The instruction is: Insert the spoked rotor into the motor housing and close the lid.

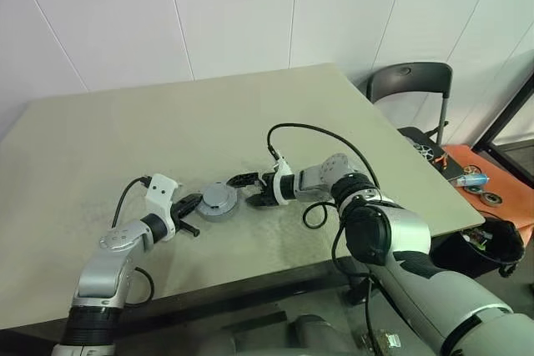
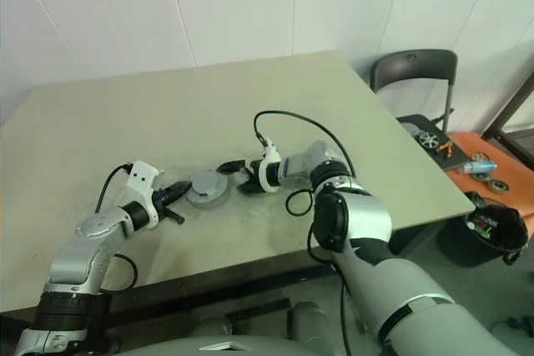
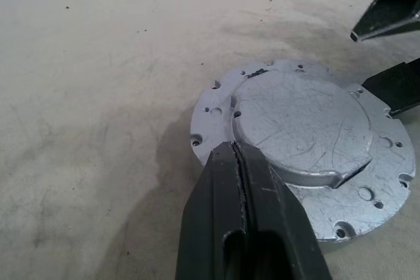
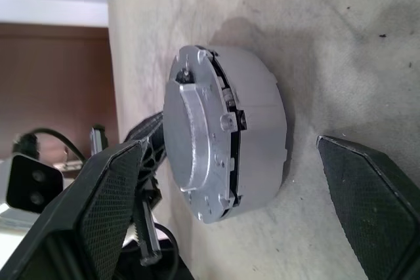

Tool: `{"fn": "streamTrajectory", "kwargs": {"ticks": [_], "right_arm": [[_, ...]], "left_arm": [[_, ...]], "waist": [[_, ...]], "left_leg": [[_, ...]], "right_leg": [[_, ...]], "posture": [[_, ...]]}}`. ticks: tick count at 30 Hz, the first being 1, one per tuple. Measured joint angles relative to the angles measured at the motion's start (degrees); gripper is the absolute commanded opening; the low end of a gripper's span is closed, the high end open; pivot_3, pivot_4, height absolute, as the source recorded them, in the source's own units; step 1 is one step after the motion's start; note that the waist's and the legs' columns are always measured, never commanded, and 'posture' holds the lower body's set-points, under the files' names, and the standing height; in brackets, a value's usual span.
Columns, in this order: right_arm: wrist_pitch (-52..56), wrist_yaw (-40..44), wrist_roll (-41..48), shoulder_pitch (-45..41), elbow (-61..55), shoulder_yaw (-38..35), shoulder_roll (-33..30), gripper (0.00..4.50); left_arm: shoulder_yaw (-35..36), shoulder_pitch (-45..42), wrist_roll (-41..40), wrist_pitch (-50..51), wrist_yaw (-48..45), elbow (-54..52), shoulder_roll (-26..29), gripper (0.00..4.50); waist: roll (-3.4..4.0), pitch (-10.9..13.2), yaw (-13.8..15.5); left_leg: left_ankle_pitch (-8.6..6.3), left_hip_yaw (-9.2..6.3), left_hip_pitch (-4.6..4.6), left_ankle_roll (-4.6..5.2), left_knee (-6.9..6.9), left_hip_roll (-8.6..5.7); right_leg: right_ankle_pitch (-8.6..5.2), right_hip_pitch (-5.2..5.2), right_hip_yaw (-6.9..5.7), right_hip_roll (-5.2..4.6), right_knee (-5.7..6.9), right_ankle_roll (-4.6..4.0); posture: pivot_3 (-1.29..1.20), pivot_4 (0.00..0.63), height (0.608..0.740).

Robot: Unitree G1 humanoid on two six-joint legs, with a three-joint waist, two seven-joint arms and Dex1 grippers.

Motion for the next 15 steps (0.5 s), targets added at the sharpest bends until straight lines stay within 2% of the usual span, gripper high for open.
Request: {"fn": "streamTrajectory", "kwargs": {"ticks": [10,13,15], "right_arm": [[1.3,-0.9,2.4,0.5,0.0,-2.1,2.0,4.45],[1.2,-1.3,2.7,0.6,0.0,-2.1,2.2,3.89],[0.8,-1.8,2.8,1.1,0.0,-2.2,2.2,3.27]], "left_arm": [[0.1,0.0,-0.1,0.6,0.0,-0.6,0.1,0.00],[0.3,0.0,-0.1,0.8,0.0,-0.6,0.1,0.00],[0.5,0.0,-0.1,0.9,0.0,-0.6,0.1,0.00]], "waist": [[0.01,0.0,0.1],[0.01,0.0,0.1],[0.01,0.0,0.0]], "left_leg": [[0.00,-0.01,-0.05,0.00,-0.01,-0.01],[-0.01,-0.01,-0.04,0.01,-0.02,0.00],[-0.01,-0.02,-0.03,0.01,-0.03,0.00]], "right_leg": [[0.04,-0.12,0.02,-0.01,-0.12,0.07],[0.03,-0.12,0.01,0.00,-0.12,0.05],[0.02,-0.12,0.01,0.01,-0.11,0.02]], "posture": [[0.00,0.000,0.740],[0.00,0.000,0.740],[0.00,0.000,0.740]]}}
